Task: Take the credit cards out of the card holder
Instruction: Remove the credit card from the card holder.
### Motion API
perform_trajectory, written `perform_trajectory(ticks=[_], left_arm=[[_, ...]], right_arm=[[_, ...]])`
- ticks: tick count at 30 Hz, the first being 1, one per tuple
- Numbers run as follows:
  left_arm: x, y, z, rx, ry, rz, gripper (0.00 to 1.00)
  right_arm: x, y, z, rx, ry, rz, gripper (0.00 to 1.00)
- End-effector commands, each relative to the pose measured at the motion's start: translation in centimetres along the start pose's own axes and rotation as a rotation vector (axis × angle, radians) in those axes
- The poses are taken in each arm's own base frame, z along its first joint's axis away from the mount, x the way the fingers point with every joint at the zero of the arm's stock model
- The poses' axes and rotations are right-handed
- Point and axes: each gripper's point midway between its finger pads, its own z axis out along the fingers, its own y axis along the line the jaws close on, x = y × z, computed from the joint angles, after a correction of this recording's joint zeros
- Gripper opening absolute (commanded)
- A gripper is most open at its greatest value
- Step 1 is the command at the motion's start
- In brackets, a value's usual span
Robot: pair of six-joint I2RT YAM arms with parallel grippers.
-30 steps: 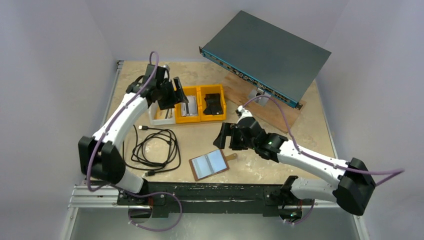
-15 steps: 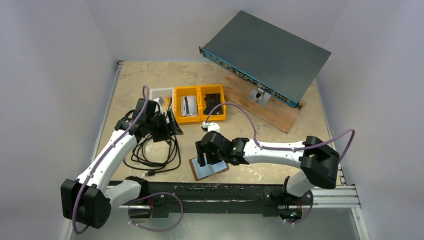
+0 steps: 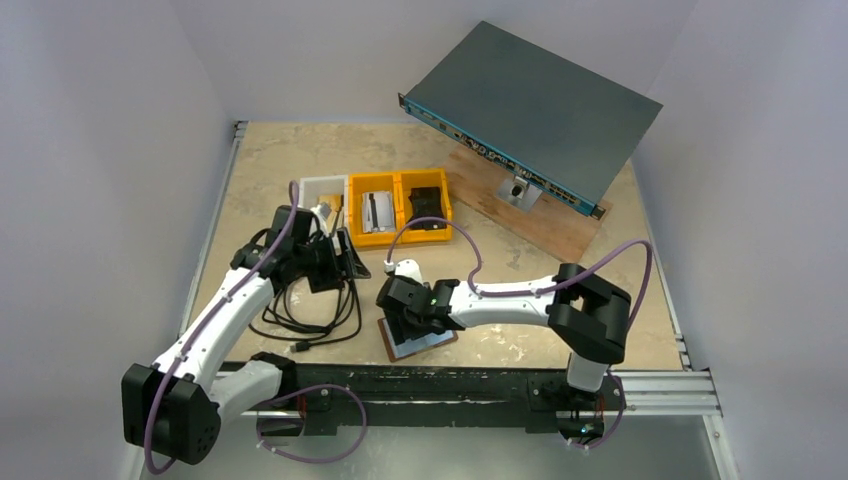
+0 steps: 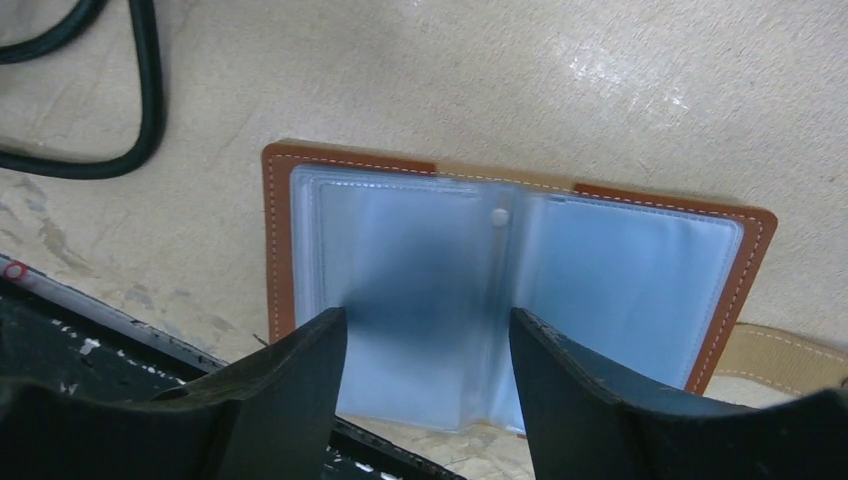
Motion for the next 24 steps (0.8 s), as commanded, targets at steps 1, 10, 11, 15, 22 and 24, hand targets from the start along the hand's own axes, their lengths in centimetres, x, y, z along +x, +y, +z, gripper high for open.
perform_trajectory(ticks=[1,10,11,15,22,24], left_arm=[[-0.5,-0.9,0.3,0.053,-0.004,0.012,0.7],[-0.3,-1.3,1.0,0.084,0.031,0.019,0.7],[-0.1,-1.3,1.2,0.09,0.039,0.018,0.7],[1.3,-1.4,1.9,0.109,0.092,0.021,0.66],[5.3,-2.7,4.1,0.125,0.197,0.044,0.52],[6.2,-2.9,4.8,0.127,0.219,0.039,0.43]], right_arm=[[-0.1,0.3,-0.1,0.024,0.017,0.018,0.57],[1.3,0.1,1.1,-0.003,0.094,0.092,0.35],[1.3,0.0,1.3,-0.019,0.099,0.116,0.31],[1.0,-0.7,1.7,-0.09,0.113,0.229,0.14],[0.7,-1.4,1.7,-0.219,0.112,0.365,0.05],[0.6,-1.3,1.7,-0.245,0.11,0.387,0.05]])
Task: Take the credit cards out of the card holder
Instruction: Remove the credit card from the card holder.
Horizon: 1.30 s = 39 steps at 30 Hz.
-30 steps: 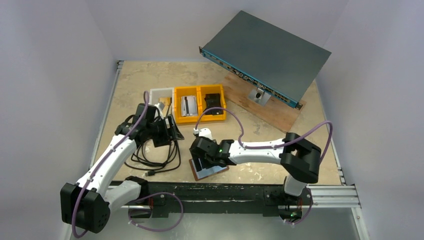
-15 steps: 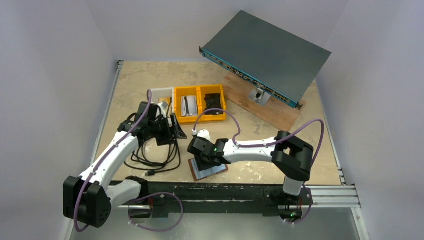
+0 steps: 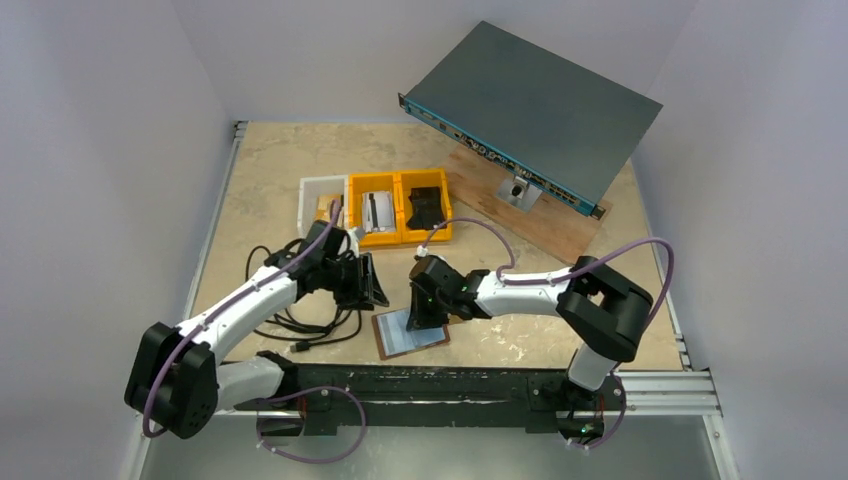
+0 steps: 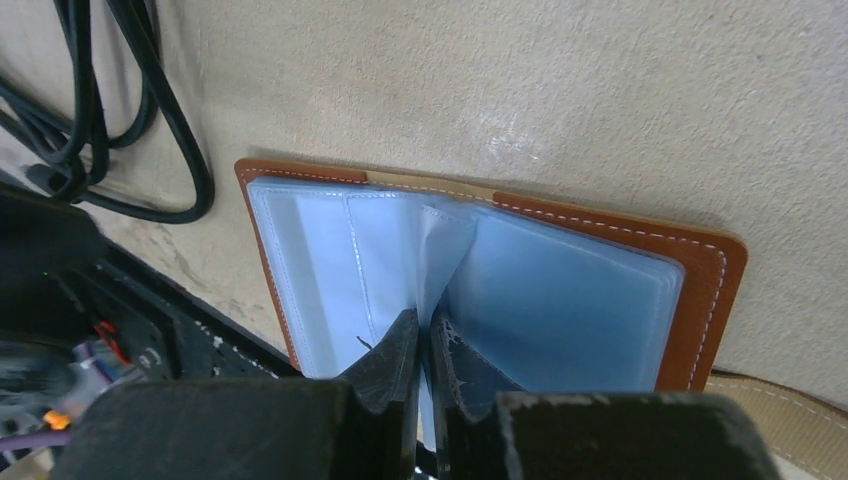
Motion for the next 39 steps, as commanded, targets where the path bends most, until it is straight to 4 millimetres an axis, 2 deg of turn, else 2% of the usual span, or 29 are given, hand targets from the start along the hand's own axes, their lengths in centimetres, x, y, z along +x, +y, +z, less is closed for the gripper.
perform_trajectory(ticks=[1,5,8,13,21,25,30,36,39], left_arm=[[0.8,-1.6,1.9,0.052,0.019,-0.002,0.37],[1.4,-1.4,4.0,0.061,0.056,-0.015,0.13],[1.9,-0.6,5.2,0.039,0.083,-0.029,0.0],[2.6,1.3,6.3,-0.037,0.103,-0.041,0.0],[3.2,3.3,7.3,-0.118,0.13,-0.043,0.0],[3.3,3.6,7.4,-0.139,0.132,-0.031,0.0],[3.2,3.2,7.2,-0.141,0.128,-0.006,0.0],[2.6,1.3,6.7,-0.123,0.115,0.047,0.0],[2.2,0.3,6.5,-0.117,0.11,0.073,0.0]], right_arm=[[0.5,-0.5,0.3,-0.049,0.015,0.062,0.04],[0.4,-0.4,0.3,-0.078,0.007,0.084,0.03],[0.1,-0.5,-0.1,-0.093,-0.008,0.104,0.03],[-0.6,0.0,-1.1,-0.187,-0.042,0.15,0.04],[-2.3,2.6,-3.3,-0.33,-0.11,0.13,0.17],[-2.5,3.1,-3.8,-0.353,-0.12,0.125,0.2],[-3.5,2.5,-4.1,-0.302,-0.167,0.121,0.21],[-4.2,1.1,-4.6,-0.198,-0.206,0.102,0.29],[-4.4,0.4,-4.8,-0.16,-0.218,0.096,0.3]])
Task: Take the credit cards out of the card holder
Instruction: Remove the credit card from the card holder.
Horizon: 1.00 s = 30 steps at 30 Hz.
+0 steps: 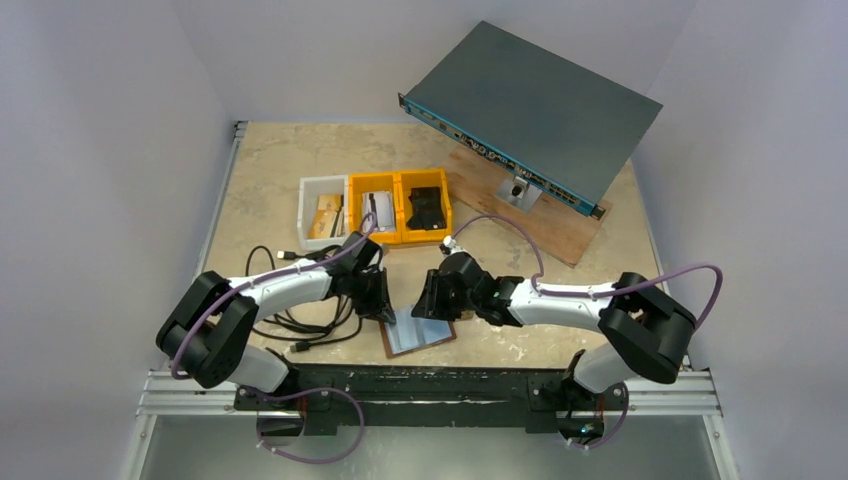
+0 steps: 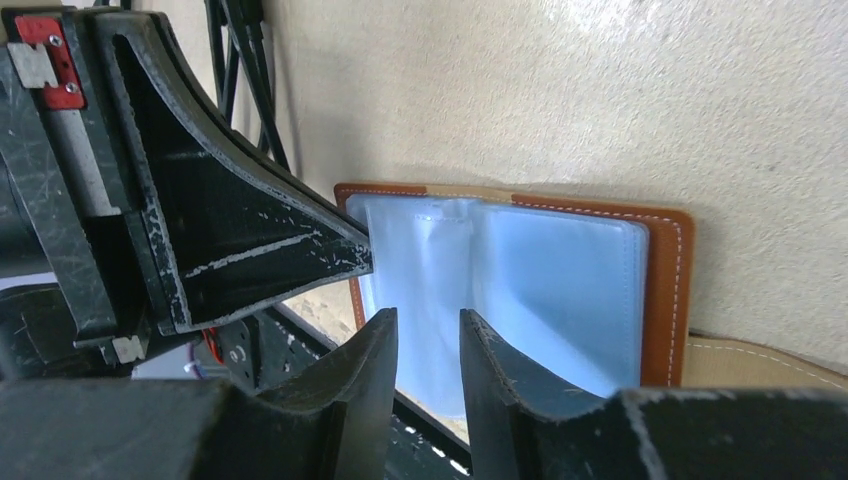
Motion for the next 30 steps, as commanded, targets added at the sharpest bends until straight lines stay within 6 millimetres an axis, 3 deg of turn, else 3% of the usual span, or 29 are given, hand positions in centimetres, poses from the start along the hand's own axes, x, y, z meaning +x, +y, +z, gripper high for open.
perform_trajectory(ticks=[1,11,22,30], left_arm=[[-1.2,-1.3,-0.5,-0.017,-0.036,0.068,0.0],[-1.5,-4.7,-0.8,0.039,-0.034,0.131,0.0],[-0.8,-9.6,1.3,0.185,0.05,0.14,0.02],[-0.3,-8.8,4.0,0.145,0.096,0.109,0.03]], right_arm=[[-2.2,0.8,-1.0,0.027,-0.081,-0.04,0.3],[-2.8,0.0,-2.1,0.076,-0.119,-0.042,0.3],[-3.7,-1.0,-4.5,0.125,-0.194,-0.034,0.3],[-3.6,-1.7,-4.7,0.151,-0.192,-0.052,0.31]])
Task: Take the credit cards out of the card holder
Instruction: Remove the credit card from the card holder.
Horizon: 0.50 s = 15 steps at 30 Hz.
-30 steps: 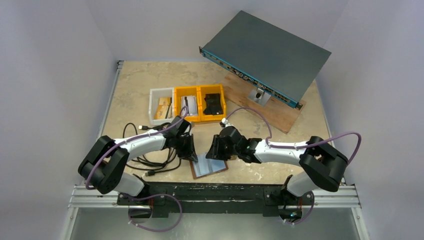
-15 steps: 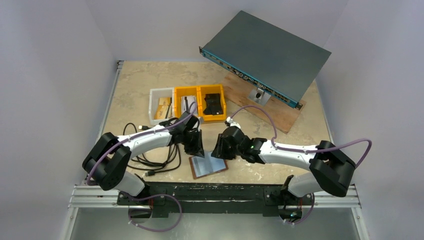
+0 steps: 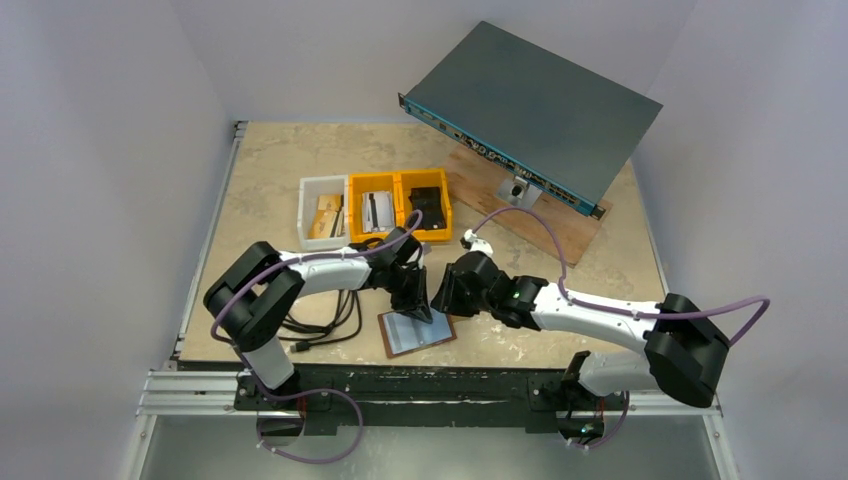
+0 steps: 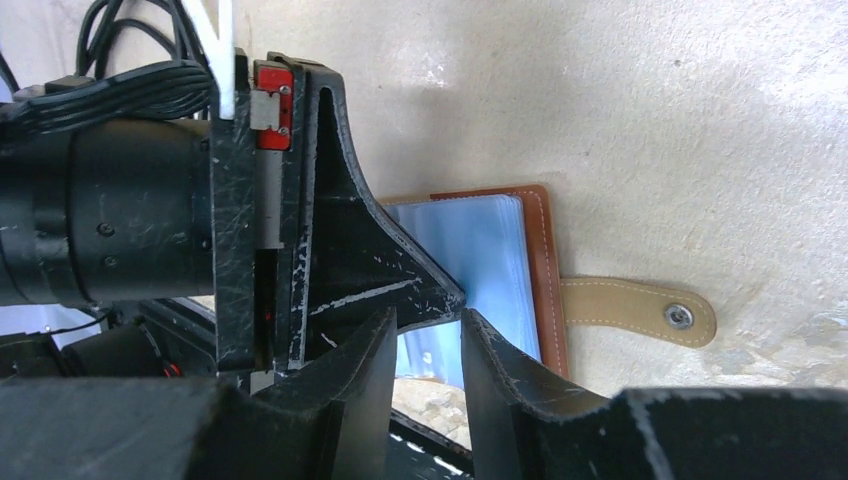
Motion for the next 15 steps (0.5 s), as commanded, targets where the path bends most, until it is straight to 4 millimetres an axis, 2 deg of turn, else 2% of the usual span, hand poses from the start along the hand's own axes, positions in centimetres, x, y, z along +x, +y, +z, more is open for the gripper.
perform_trajectory(ticks=[1,5,10,15], left_arm=[[-0.7,-1.2,0.5,0.042,-0.009,-0.004,0.03],[-0.8,-1.1,-0.8,0.024,-0.045,0.019,0.06],[-1.4,-0.8,-3.2,0.001,-0.109,0.029,0.1],[-2.3,1.3,-6.0,-0.031,-0.181,-0.016,0.11]], right_arm=[[-0.6,-0.1,-0.3,0.018,-0.029,-0.031,0.31],[-0.5,0.6,-0.2,0.016,-0.026,-0.06,0.32],[0.3,2.5,0.2,0.0,-0.008,-0.131,0.33],[1.4,4.3,1.0,0.003,0.015,-0.202,0.35]])
